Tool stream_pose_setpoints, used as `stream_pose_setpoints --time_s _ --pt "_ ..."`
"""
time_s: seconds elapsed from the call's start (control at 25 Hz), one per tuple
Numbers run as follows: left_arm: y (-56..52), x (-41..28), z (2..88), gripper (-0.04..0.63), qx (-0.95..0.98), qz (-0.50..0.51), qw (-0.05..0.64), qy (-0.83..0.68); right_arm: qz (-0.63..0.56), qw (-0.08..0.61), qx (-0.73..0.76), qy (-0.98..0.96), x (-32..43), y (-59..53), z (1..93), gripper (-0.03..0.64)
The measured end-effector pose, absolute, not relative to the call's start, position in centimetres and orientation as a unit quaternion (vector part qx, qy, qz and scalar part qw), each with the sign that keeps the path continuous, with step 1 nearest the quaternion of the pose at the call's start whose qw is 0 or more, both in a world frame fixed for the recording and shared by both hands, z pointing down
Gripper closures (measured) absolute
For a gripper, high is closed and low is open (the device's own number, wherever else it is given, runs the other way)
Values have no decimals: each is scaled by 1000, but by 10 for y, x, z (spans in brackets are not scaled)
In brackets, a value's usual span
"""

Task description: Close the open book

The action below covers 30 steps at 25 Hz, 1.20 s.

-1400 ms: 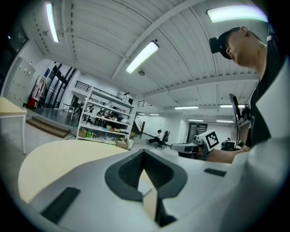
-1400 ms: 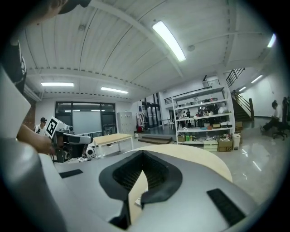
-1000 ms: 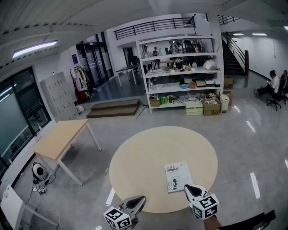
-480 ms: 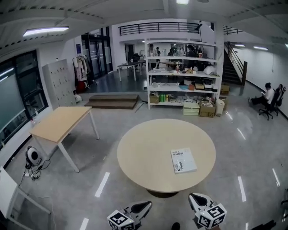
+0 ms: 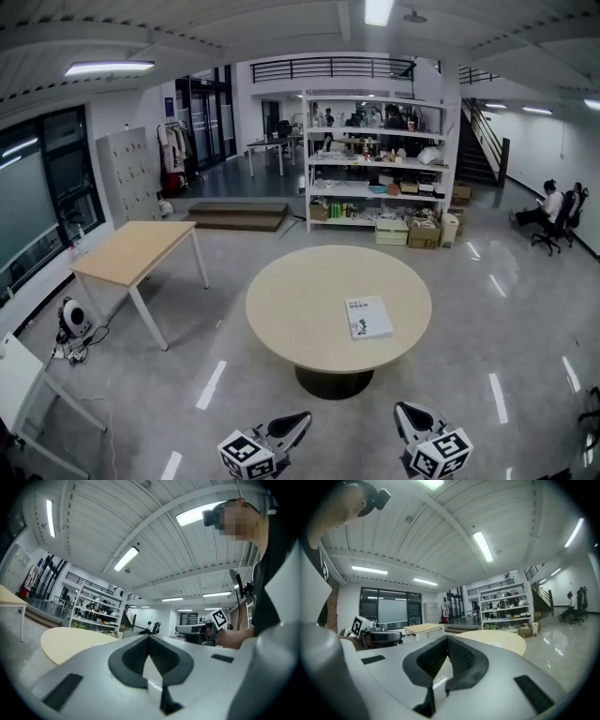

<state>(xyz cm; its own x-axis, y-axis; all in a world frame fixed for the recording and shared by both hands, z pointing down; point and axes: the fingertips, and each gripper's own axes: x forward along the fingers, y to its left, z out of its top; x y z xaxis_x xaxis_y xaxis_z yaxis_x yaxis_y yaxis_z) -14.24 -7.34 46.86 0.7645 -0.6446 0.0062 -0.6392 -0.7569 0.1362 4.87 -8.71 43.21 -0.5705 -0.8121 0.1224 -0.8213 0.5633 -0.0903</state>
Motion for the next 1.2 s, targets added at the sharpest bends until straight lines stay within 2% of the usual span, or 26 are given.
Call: stream_pose_setpoints --time_s 0.32,0.48,0.72,1.12,1.2 --pt "85 -50 442 596 928 -41 78 -361 53 38 440 -896 129 72 439 618" --pt "154 -29 437 597 927 -27 78 -366 71 31 436 -897 154 136 445 617" --pt "236 -36 421 597 924 -25 71 -376 26 57 429 -901 142 215 429 618" --pt "396 -88 427 596 940 -22 65 -335 59 21 432 -900 73 363 423 618" --pt "435 -107 433 595 943 -19 68 -326 60 30 439 -896 53 401 430 617"
